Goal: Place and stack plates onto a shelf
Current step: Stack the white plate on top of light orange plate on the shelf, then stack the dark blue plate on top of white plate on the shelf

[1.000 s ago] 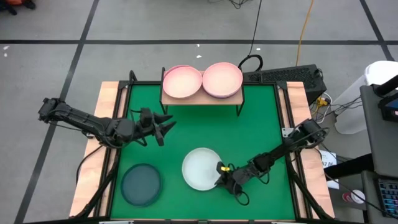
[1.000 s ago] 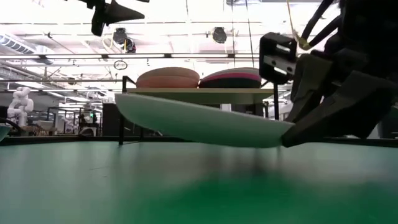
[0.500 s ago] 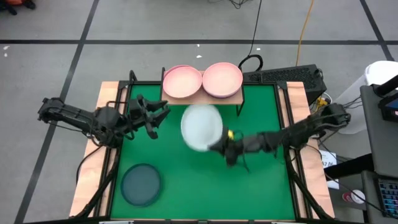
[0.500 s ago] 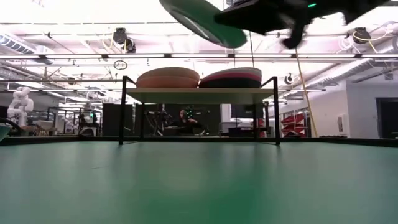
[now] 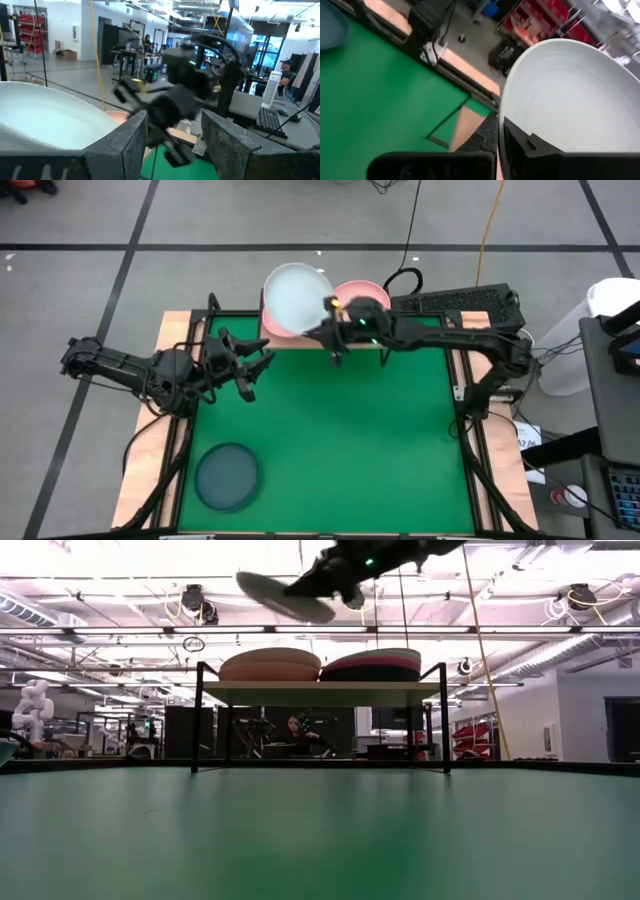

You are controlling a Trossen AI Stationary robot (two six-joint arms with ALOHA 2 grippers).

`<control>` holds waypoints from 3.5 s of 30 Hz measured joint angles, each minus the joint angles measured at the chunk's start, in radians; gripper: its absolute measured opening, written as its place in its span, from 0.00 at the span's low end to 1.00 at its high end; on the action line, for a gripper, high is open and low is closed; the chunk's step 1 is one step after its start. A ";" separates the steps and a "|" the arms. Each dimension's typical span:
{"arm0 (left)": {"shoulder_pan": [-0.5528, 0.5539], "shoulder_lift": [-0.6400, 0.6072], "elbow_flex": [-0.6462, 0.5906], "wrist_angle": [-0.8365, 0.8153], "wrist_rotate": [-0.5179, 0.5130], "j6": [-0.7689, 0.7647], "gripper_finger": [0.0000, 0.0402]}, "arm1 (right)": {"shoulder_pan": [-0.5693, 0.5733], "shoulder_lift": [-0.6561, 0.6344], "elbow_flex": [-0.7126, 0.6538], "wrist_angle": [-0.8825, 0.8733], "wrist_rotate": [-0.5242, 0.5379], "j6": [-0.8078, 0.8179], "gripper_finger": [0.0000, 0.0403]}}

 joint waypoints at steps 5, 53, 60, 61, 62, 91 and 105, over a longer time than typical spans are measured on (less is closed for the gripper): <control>-0.005 0.000 0.000 -0.014 0.000 -0.002 0.48 | -0.046 0.144 0.150 -0.114 -0.007 -0.033 0.00; -0.096 0.241 0.000 -0.683 0.210 -0.650 0.48 | 0.243 -0.814 -0.648 -0.005 -0.056 0.454 0.35; -0.111 0.342 0.000 -0.755 0.470 -0.807 0.48 | 0.291 -1.044 -0.849 0.017 -0.053 0.496 0.35; -0.120 0.352 0.000 -0.784 0.494 -0.828 0.48 | 0.295 -1.062 -0.861 0.017 -0.050 0.503 0.35; -0.129 0.362 0.000 -0.817 0.513 -0.848 0.47 | 0.299 -1.074 -0.870 0.017 -0.044 0.512 0.35; -0.130 0.433 -0.106 -1.050 0.837 -0.707 0.36 | 0.316 -1.097 -0.891 0.018 0.000 0.521 0.35; -0.104 0.479 -0.176 -0.987 0.905 -0.684 0.36 | 0.316 -1.097 -0.891 0.017 0.001 0.513 0.35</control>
